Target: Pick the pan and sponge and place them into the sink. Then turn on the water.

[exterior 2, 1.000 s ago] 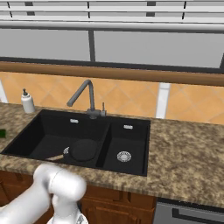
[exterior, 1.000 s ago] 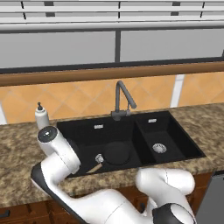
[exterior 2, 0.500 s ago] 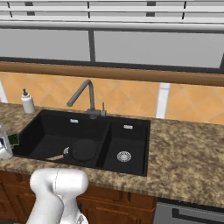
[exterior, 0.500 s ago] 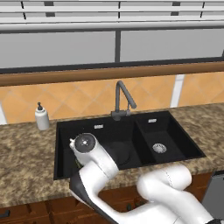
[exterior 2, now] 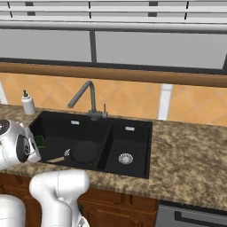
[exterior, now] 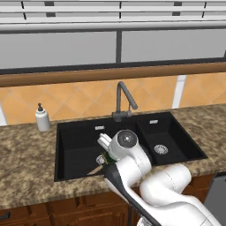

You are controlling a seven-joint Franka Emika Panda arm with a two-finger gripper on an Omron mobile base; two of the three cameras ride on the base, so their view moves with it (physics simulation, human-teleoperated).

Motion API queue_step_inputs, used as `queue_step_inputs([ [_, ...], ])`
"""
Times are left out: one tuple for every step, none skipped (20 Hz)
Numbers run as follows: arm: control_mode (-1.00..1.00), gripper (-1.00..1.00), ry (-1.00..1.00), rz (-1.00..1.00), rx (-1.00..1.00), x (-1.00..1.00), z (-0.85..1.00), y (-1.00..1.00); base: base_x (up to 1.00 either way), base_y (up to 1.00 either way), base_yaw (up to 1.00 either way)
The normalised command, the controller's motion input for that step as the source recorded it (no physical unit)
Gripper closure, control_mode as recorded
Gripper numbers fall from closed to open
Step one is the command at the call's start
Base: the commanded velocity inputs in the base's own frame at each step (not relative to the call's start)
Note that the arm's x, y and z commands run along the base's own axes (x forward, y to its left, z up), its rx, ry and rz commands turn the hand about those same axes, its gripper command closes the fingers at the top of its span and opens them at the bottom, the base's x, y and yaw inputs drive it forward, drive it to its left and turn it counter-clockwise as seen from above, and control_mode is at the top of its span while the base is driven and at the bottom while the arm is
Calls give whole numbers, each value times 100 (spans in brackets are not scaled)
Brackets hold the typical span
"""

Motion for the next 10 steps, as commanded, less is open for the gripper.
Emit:
queue_step_inputs([
  [-100, 100, 0, -18, -11, 54, 0, 0, 0, 0, 0],
  [-100, 100, 0, -20, -12, 55, 0, 0, 0, 0, 0],
  [-100, 100, 0, -22, -15, 52, 0, 0, 0, 0, 0],
  [-100, 100, 0, -22, -16, 61, 0, 0, 0, 0, 0],
  [-100, 100, 3, -20, -13, 64, 0, 0, 0, 0, 0],
  [-100, 100, 7, -17, -11, 68, 0, 0, 0, 0, 0],
  [-100, 100, 12, -13, -11, 73, 0, 0, 0, 0, 0],
  [-100, 100, 13, -11, -12, 73, 0, 1, 0, 0, 0],
  [-100, 100, 15, -12, -13, 73, 0, 5, 0, 0, 0],
  [-100, 100, 19, -9, -13, 76, 0, 6, 0, 0, 0],
])
